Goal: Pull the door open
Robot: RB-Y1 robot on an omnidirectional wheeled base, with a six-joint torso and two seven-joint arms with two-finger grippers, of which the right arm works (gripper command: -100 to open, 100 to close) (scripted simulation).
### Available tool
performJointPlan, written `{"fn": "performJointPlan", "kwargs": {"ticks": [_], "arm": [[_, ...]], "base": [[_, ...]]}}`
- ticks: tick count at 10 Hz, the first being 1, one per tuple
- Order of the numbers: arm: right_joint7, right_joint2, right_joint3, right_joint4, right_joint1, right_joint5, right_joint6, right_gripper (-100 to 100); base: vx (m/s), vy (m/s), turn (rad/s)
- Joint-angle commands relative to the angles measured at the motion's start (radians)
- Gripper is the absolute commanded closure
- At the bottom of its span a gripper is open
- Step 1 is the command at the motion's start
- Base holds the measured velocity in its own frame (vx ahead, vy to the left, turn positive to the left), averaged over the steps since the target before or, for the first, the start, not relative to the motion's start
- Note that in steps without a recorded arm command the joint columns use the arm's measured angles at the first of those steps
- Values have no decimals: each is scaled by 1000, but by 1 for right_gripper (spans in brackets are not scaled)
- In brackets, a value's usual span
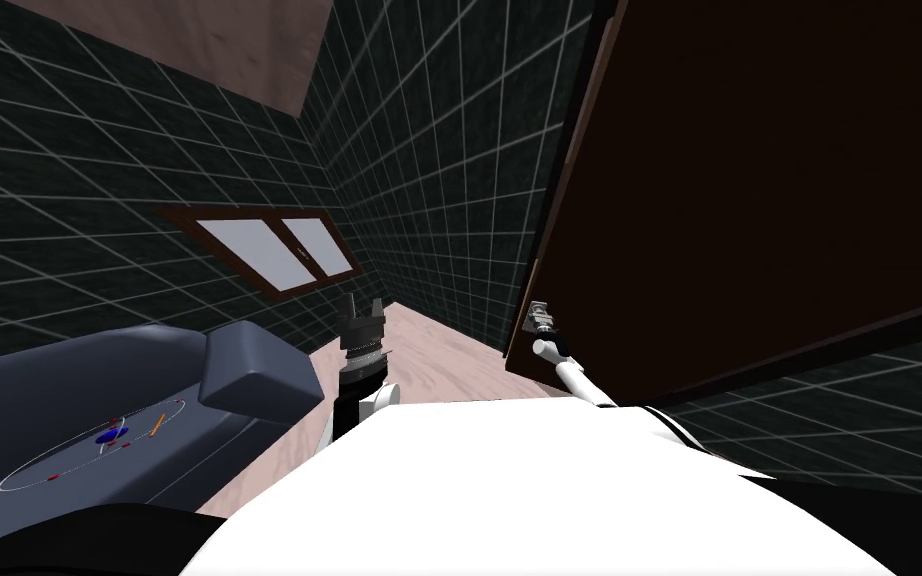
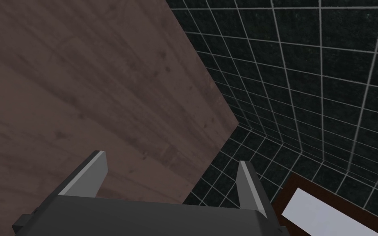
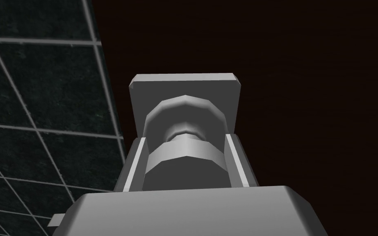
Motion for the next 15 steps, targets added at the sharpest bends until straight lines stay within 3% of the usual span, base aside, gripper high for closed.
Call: {"fn": "performJointPlan", "kwargs": {"ticks": [1, 9, 10, 15], "arm": [[-17, -7, 17, -9, 5, 2, 3, 100], [-116, -50, 114, -60, 33, 13, 22, 100], [-104, -47, 104, -54, 30, 12, 22, 100], [-165, -80, 176, -87, 50, 24, 23, 100]], "base": [[-135, -48, 92], [-244, -47, 112], [-115, -23, 36], [-220, -70, 115]]}}
